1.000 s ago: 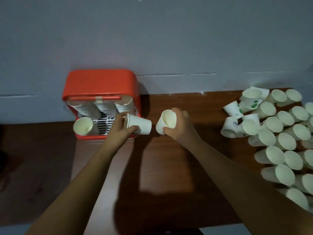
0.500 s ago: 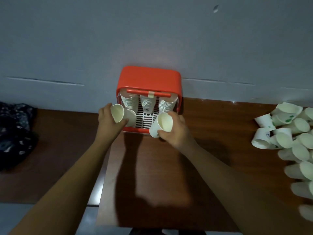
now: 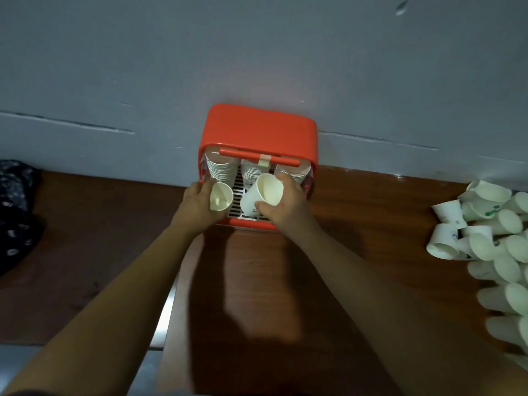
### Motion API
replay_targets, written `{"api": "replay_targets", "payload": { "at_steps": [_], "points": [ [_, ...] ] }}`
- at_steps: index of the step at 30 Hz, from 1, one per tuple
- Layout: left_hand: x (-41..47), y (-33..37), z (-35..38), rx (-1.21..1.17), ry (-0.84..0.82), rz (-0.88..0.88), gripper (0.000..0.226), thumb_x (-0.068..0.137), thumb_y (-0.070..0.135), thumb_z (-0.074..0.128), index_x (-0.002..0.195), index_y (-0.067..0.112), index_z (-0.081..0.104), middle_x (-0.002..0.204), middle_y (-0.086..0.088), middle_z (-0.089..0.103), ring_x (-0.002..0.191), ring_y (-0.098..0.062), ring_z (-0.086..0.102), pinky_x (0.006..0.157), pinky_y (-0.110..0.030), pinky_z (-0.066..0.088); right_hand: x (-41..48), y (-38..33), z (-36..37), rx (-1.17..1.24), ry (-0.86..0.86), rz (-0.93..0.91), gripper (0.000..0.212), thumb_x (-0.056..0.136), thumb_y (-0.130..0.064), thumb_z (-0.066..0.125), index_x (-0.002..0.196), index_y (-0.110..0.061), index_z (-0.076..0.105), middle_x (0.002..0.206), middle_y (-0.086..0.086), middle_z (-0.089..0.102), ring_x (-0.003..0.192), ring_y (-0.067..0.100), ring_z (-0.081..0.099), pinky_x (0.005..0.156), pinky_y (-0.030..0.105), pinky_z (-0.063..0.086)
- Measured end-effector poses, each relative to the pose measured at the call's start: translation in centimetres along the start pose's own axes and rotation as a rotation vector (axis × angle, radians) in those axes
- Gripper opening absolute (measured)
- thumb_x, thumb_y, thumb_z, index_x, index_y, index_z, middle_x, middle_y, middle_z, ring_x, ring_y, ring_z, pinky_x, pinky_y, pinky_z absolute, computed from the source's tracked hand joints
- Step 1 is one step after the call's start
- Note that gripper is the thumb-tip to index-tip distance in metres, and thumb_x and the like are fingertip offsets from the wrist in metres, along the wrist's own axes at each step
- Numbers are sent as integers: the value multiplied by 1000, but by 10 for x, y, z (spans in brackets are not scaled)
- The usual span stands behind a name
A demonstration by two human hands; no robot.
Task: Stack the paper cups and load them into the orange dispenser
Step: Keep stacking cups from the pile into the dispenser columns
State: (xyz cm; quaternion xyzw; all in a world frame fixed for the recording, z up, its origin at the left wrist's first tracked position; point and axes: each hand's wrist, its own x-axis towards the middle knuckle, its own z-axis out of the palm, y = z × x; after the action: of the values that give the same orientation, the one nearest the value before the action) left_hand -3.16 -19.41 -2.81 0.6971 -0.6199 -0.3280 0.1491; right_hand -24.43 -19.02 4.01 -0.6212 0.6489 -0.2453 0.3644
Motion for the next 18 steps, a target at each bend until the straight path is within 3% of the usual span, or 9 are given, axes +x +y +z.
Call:
{"api": "replay_targets", "payload": {
  "at_steps": [4, 9, 12, 15, 18],
  "points": [
    [1, -25, -7, -70, -27, 55, 95, 80, 33, 79, 156, 27, 22, 141, -10, 46, 132, -27, 40, 107, -47, 41, 11, -12, 19, 118, -17, -53, 70, 70, -24, 84, 129, -16, 47, 121, 2, 57, 109, 19, 54, 89, 32, 47],
    [-14, -28, -19, -319, 80, -20, 38, 93, 7, 61, 131, 14, 57, 123, 0, 62, 103, -6, 60, 97, -34, 52, 18, -22, 52, 16, -48, -170, 74, 71, -23, 83, 133, -12, 45, 128, 5, 51, 115, 22, 51, 91, 26, 40],
    [-21, -22, -22, -475, 134, -76, 24, 99, 14, 54, 122, 19, 62, 116, 6, 66, 98, 3, 63, 87, -18, 51, 23, -24, 66, -120, -109, -213, 80, 75, -25, 78, 142, -12, 38, 134, 9, 47, 121, 24, 47, 100, 33, 41],
    [-23, -18, -21, -607, 117, -58, 22, 103, 22, 52, 123, 23, 62, 112, 14, 66, 92, 18, 61, 75, -3, 44, 27, -18, 76, -200, -223, -264, 79, 75, -20, 77, 143, -11, 39, 137, 12, 48, 124, 28, 47, 104, 40, 41],
    [-20, -24, -17, -641, 39, -31, 37, 97, 16, 64, 133, 18, 58, 119, 7, 66, 96, 13, 63, 77, -4, 47, 30, -12, 79, -187, -275, -226, 72, 80, -17, 76, 143, -9, 42, 140, 12, 51, 126, 26, 49, 100, 27, 35]
  ]
}}
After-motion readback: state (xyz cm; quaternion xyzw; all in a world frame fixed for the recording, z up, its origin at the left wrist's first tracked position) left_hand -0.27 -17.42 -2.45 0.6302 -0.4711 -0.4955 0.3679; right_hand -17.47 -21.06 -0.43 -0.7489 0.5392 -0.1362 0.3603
